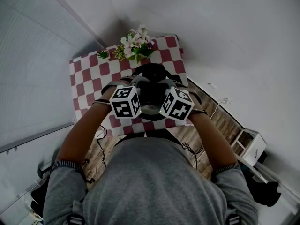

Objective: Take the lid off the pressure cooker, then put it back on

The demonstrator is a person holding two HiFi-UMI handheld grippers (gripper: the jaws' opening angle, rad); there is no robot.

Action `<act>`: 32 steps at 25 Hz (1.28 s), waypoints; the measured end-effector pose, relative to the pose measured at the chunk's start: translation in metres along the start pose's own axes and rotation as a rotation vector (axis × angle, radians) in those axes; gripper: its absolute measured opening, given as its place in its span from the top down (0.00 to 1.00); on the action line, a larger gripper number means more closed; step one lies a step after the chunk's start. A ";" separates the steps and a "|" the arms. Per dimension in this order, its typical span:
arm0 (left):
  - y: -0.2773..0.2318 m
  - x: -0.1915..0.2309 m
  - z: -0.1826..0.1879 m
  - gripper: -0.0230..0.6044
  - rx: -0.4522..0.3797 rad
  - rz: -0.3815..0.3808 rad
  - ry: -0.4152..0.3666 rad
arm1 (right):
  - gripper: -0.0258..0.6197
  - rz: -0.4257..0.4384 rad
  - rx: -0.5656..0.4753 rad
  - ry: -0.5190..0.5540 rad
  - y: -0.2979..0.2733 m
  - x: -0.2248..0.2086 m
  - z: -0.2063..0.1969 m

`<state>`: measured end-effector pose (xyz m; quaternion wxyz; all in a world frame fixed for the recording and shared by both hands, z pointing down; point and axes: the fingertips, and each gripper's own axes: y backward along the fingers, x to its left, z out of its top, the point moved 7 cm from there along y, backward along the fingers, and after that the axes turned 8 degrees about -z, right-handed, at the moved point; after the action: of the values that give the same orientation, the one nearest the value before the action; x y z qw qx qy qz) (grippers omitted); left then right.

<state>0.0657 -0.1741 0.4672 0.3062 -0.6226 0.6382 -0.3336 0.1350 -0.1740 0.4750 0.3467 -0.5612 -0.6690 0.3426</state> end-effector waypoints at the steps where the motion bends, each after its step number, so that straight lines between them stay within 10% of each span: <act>1: -0.001 0.000 0.000 0.44 0.019 -0.021 -0.004 | 0.42 0.003 0.013 0.003 -0.001 0.000 0.000; 15: -0.012 0.008 -0.001 0.46 0.129 -0.136 -0.013 | 0.51 0.038 0.093 0.026 -0.013 -0.007 -0.001; 32: 0.022 -0.001 0.013 0.48 0.114 -0.070 -0.010 | 0.51 0.039 0.086 0.101 0.014 -0.003 0.024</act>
<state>0.0634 -0.1738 0.4421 0.3324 -0.6279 0.5943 -0.3768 0.1221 -0.1770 0.4499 0.3971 -0.5753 -0.6242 0.3488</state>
